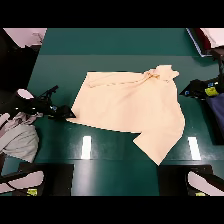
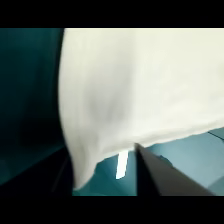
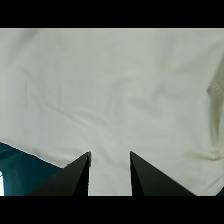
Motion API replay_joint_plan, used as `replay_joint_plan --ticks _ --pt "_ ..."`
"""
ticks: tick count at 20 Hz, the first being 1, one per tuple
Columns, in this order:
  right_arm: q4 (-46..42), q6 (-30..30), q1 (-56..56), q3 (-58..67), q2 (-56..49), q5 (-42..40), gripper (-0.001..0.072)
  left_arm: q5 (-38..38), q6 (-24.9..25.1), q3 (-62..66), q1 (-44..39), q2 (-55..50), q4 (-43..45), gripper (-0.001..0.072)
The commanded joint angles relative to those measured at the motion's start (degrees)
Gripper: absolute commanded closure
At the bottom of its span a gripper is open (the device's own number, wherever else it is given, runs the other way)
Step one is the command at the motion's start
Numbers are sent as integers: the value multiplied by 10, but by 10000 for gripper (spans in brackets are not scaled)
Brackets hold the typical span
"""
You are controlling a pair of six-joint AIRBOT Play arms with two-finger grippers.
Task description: Fold the shirts.
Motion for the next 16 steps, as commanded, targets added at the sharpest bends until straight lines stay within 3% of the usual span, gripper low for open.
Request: replay_joint_plan --ticks 1,2,6,9,11,12,16 --pt "-7 -2 0 -3 2 5 426 12 -17 -1 -19 0 -15 558" --pt "-21 -2 0 -3 2 13 426 9 -17 0 -19 1 -20 681" --pt "-90 -3 -27 -21 6 69 426 -8 -16 31 -19 14 -20 685" --pt "-90 -4 -108 -123 34 49 423 -14 -15 58 -19 35 -20 685" --pt "-90 -14 -173 -207 49 32 247 -15 -15 70 -19 43 -20 685" --pt "-89 -15 -203 -246 51 24 225 -16 -15 74 -19 43 -20 685" --pt "-13 -70 -276 -374 50 -14 267 -14 -16 75 -19 43 -21 685"
